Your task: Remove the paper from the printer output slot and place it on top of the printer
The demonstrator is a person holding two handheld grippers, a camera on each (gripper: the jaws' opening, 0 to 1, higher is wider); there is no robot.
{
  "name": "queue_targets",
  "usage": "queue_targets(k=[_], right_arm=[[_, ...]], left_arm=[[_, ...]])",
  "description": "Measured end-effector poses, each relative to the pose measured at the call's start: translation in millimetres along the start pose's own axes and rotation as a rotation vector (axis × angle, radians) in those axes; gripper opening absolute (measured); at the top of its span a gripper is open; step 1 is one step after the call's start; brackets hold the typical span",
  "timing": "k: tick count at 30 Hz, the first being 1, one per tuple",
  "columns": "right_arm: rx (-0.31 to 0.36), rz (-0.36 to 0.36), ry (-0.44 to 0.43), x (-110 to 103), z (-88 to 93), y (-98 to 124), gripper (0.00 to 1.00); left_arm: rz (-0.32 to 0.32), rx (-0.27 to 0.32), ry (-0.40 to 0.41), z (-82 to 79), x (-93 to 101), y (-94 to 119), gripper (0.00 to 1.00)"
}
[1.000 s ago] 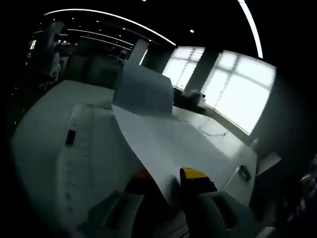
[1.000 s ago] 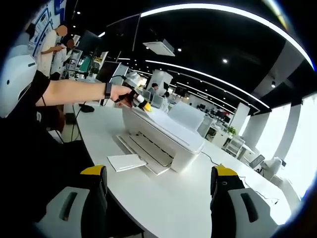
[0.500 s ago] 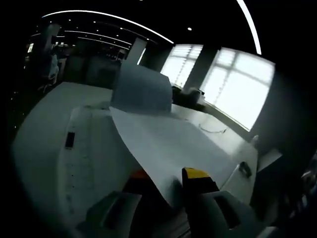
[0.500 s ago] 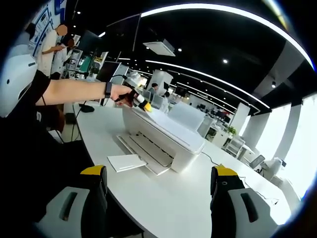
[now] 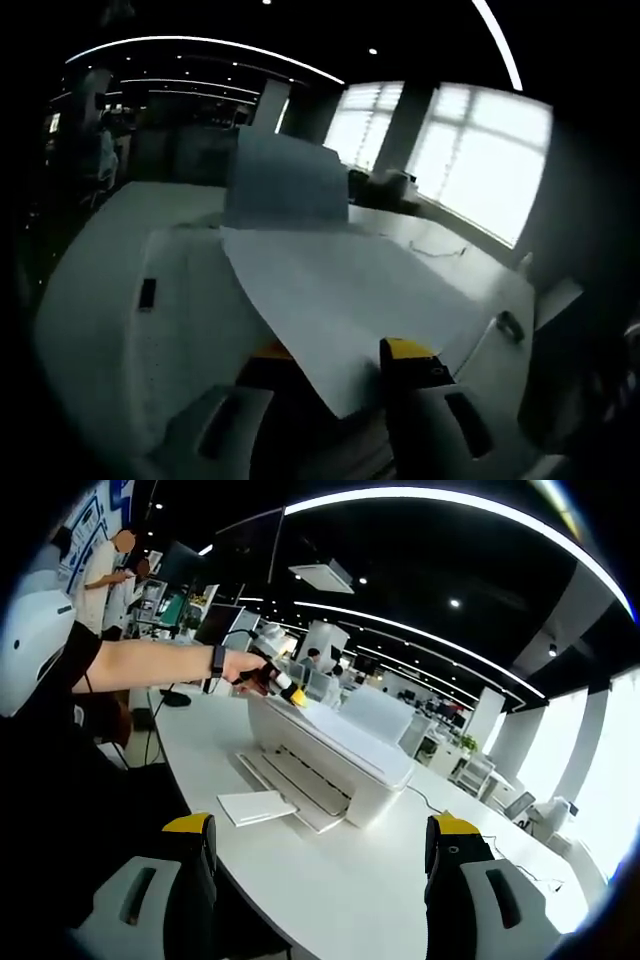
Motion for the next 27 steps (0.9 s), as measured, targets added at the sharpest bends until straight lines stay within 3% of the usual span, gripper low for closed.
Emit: queue_targets(k=[19, 27], right_arm=[[-0.001, -0.002, -0.001, -0.2, 0.7, -1.0, 0.81], [0.0, -0.004, -0.003, -0.8, 0.4, -1.1, 0.81]], left_arm=[[-0.063, 0.046, -0.112, -5.7, -4.4, 3.1, 0.42], [-0.095, 0.052, -0.161, -6.1, -6.5, 3.2, 0.51]])
Point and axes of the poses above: the point that each gripper's makers call its tool centre point, and the gripper's own axes: y roughly backward along the fingers, x roughly to its right, z roughly out of its underside, the point moved 4 cm from there along y, roughly backward along the fingers
